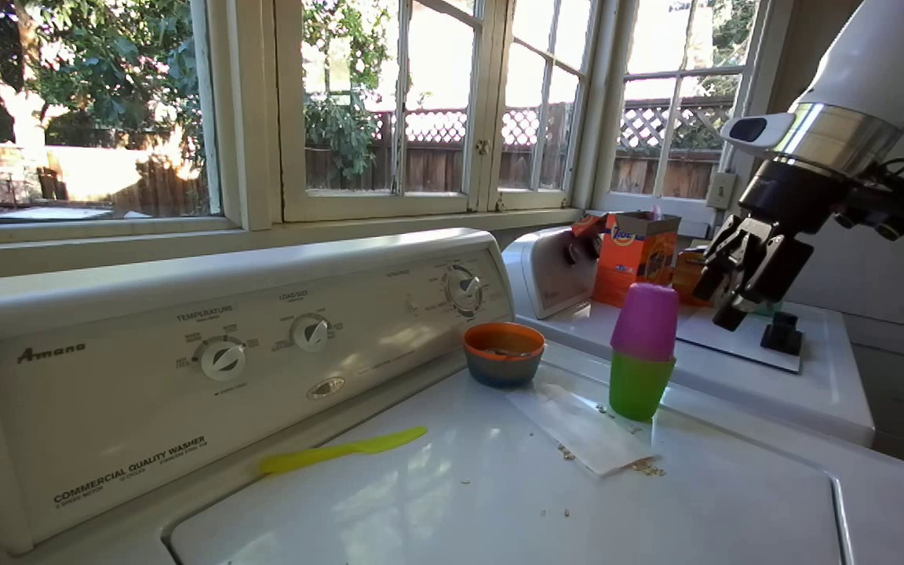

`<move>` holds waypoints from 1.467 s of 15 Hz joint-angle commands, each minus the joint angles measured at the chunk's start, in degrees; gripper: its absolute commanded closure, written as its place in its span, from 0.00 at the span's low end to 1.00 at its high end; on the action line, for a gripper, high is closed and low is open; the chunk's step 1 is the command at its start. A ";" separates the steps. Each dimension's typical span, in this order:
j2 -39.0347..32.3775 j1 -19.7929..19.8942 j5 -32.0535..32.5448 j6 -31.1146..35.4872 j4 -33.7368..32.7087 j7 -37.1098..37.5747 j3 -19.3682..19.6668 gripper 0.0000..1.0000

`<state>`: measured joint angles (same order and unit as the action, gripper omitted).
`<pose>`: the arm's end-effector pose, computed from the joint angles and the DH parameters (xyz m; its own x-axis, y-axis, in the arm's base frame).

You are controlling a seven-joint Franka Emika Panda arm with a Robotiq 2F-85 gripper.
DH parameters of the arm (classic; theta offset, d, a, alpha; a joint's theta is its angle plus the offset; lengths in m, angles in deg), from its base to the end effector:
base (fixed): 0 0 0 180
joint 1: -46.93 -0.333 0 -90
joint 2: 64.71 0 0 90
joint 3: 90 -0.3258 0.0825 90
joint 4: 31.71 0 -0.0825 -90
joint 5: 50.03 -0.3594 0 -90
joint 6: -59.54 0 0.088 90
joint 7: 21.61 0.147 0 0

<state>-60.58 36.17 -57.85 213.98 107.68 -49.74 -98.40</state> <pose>0.4746 0.1627 0.3563 0.7064 0.6286 0.3252 0.6427 -0.7622 0.0772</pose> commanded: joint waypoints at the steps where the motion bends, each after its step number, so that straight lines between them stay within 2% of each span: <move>1: 0.40 0.94 9.16 3.23 0.96 12.71 -0.90 0.00; 5: 2.76 1.98 20.39 3.53 1.30 28.11 -1.92 0.00; 6: 1.11 1.15 16.13 2.57 0.04 21.77 -0.72 0.00; 8: 1.81 1.32 18.20 2.57 0.06 25.24 -1.24 0.00; 10: 1.98 1.34 18.28 2.57 0.06 25.65 -1.41 0.00; 11: 1.95 2.04 20.19 1.55 -0.21 28.52 -1.70 0.00; 13: 1.59 2.08 19.27 1.35 -0.39 29.78 -1.69 0.00; 22: -2.64 1.74 16.32 -0.49 -4.07 28.81 -1.07 0.00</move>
<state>-60.72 37.93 -40.22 215.75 106.38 -20.69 -99.36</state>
